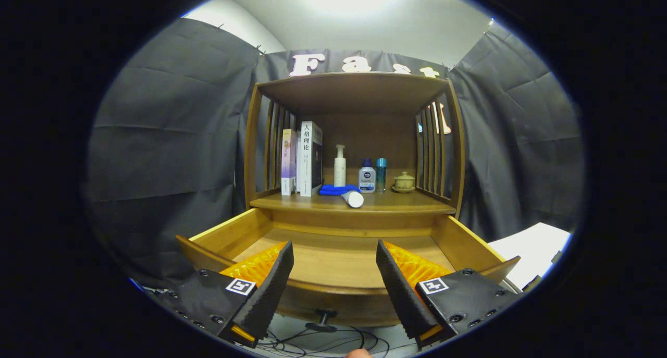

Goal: Pull open the drawer, take out the items inside it, and place them on the countertop above the cabinet.

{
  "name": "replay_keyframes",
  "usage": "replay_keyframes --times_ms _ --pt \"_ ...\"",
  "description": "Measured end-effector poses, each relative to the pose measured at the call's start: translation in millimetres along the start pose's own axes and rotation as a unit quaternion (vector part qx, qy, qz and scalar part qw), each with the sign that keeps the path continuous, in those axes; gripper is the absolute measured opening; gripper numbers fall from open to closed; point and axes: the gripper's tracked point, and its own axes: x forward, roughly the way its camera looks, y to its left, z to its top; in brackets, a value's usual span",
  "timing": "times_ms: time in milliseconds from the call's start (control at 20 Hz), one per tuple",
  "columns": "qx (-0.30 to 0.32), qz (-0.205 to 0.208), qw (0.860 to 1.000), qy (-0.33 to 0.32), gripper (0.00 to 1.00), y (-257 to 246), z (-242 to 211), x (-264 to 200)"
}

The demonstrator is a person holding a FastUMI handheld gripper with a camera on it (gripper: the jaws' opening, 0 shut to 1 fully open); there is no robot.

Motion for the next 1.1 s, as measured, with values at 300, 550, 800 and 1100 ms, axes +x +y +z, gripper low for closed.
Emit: replay_keyframes --times_ms 300,550,800,1100 --pt "0.003 0.003 1.0 0.026 0.98 7 -46 -24" --pt "0.0 0.007 0.997 0.077 0.98 14 -95 -22" --pt "-0.006 -0.007 0.997 0.075 0.97 9 -108 -10" --pt "-0.008 -0.026 0.997 0.075 0.96 6 -113 -4"
